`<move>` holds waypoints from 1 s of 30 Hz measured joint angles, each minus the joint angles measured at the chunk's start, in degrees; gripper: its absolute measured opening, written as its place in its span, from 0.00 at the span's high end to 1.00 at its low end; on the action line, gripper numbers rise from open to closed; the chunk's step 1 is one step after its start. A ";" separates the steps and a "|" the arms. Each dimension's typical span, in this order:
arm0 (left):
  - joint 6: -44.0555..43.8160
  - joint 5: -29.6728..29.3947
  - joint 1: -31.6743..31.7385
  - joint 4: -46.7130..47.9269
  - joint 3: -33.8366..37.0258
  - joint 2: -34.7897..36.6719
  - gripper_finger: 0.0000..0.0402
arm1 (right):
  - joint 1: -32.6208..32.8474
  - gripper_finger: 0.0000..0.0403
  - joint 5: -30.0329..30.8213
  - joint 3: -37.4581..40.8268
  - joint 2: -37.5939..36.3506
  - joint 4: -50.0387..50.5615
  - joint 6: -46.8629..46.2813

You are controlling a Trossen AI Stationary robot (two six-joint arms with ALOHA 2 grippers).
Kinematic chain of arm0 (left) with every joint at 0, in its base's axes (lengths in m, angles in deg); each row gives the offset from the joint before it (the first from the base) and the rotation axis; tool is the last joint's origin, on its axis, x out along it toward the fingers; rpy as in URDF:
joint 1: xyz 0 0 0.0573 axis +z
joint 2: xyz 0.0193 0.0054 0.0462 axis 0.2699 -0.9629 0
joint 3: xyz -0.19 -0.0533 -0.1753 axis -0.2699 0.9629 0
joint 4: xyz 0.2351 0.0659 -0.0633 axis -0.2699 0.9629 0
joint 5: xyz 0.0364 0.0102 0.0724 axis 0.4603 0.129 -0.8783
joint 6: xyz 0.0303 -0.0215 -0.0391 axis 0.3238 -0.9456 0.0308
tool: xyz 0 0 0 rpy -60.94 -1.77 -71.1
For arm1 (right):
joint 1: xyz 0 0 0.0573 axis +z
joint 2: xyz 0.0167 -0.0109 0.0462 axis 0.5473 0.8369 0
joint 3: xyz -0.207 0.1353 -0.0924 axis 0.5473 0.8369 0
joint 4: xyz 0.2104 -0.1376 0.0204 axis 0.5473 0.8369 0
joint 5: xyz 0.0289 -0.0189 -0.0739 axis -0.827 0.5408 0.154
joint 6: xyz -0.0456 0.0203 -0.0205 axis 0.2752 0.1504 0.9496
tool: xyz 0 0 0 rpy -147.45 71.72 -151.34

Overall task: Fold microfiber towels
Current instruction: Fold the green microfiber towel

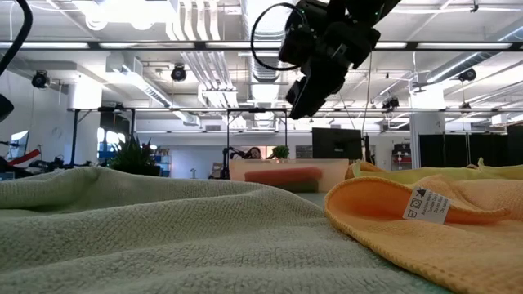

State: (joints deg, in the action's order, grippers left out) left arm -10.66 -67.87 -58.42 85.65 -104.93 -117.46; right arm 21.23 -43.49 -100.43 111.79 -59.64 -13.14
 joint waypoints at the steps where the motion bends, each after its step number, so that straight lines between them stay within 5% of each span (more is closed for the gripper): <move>1: 0.02 0.02 0.00 0.69 0.00 0.30 0.98 | 0.45 0.71 -1.44 0.00 0.98 -1.34 -0.03; 10: 0.02 -0.85 0.00 2.18 0.00 1.87 0.98 | 4.27 0.67 -2.87 0.04 9.82 -14.66 -0.25; 30: 0.04 -1.85 -0.02 2.14 0.02 1.87 0.98 | 6.33 0.67 -6.15 -1.70 22.57 -24.89 0.17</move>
State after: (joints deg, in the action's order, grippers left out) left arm -10.62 -69.72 -58.44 87.79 -104.91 -115.59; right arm 27.55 -49.64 -102.13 134.36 -84.54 -12.97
